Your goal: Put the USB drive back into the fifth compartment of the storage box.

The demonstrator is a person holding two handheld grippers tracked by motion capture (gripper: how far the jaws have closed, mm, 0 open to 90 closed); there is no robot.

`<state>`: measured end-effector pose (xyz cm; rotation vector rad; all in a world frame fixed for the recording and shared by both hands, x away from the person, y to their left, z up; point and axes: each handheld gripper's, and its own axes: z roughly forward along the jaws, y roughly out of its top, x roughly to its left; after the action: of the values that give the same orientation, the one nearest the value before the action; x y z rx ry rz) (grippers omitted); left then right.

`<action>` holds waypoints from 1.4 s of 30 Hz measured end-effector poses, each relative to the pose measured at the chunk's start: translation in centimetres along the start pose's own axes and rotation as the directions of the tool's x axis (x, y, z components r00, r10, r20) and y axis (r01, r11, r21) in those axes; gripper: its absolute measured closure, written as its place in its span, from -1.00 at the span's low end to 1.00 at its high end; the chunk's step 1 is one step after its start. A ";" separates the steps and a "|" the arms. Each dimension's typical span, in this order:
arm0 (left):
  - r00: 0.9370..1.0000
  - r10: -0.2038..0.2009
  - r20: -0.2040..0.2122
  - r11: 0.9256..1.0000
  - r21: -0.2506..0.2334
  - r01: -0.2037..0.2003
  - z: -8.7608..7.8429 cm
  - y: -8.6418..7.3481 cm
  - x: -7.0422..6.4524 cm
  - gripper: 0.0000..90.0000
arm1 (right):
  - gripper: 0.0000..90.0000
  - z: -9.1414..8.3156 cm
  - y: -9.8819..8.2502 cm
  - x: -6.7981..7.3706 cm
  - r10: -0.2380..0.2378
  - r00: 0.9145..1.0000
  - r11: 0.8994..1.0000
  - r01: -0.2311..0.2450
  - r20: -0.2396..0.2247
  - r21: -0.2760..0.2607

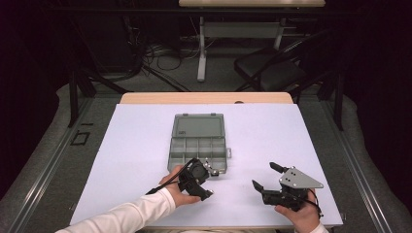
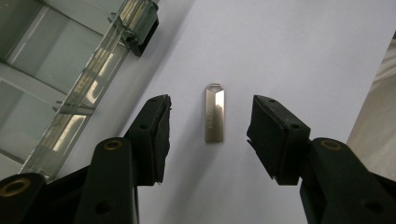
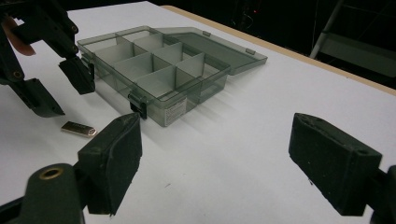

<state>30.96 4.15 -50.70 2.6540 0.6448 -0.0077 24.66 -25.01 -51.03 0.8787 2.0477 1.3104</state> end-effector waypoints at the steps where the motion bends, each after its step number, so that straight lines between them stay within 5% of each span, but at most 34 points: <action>1: 1.000 -0.005 0.005 1.000 0.000 0.005 0.1 0.0 0.0 0.07 | -0.62 0.0 0.0 0.0 0.000 1.000 1.000 0.000 -0.001 0.000; 20: 0.999 -0.038 -0.015 0.999 0.001 0.038 1.3 -0.2 -0.8 0.37 | -0.60 0.0 0.0 0.0 -0.002 1.000 1.000 0.002 -0.007 0.003; 42: 0.999 -0.016 -0.042 0.999 0.036 0.018 2.3 -0.2 -1.2 0.64 | -0.60 0.0 -0.1 0.0 0.003 1.000 1.000 -0.002 -0.010 0.006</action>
<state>29.98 2.85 -52.77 2.6895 0.6870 0.0311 24.64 -24.99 -51.10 0.8797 2.0598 1.3126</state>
